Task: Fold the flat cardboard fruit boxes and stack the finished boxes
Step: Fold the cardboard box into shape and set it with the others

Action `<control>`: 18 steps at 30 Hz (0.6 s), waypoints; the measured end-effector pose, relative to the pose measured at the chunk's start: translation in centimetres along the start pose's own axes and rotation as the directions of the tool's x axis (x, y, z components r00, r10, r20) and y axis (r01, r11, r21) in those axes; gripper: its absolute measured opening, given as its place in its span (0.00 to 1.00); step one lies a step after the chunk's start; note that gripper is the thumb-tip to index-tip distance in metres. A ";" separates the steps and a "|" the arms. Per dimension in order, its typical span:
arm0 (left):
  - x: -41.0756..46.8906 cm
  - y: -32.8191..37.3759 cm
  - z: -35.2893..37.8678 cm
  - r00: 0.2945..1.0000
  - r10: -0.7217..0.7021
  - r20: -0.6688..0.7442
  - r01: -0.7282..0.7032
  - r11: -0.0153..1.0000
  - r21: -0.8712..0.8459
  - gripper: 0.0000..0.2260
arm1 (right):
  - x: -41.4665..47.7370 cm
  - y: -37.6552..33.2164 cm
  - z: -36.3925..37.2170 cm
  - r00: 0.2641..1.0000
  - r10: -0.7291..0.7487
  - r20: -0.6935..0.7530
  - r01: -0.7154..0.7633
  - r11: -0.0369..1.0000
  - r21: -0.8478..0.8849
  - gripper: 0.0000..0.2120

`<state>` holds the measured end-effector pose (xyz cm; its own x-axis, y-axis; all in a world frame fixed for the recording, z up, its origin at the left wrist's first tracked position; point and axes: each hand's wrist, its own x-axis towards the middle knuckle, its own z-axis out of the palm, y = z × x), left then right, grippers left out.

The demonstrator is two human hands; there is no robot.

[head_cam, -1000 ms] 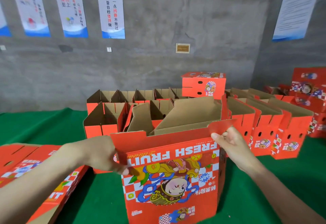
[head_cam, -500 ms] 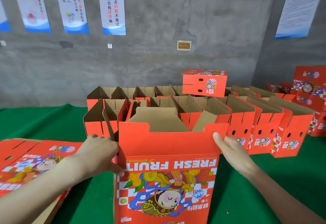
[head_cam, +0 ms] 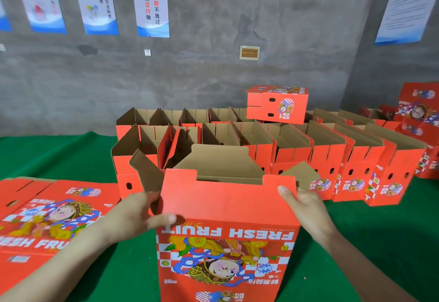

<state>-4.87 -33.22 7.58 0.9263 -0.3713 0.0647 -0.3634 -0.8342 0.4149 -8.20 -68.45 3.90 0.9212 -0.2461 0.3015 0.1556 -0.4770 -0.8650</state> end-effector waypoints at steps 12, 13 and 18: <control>2.1 0.7 3.8 0.922 -0.206 -0.329 0.200 0.978 -0.051 0.22 | 1.2 0.2 0.9 0.996 0.001 -0.092 -0.022 0.974 -0.224 0.12; 2.3 0.7 3.7 0.922 -0.191 -0.337 0.197 0.980 -0.017 0.21 | 1.1 0.1 1.0 0.995 -0.012 -0.104 -0.019 0.958 -0.285 0.14; 2.5 0.7 3.5 0.920 -0.138 -0.368 0.151 0.989 0.007 0.26 | 1.4 -1.3 0.1 0.997 -0.064 0.043 0.076 0.878 -0.473 0.33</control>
<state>-3.17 -36.13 4.81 0.9387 -0.0768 0.3361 -0.2203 -0.8836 0.4133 -7.07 -68.07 5.43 0.9237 -0.1790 0.3386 0.0382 -0.8366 -0.5464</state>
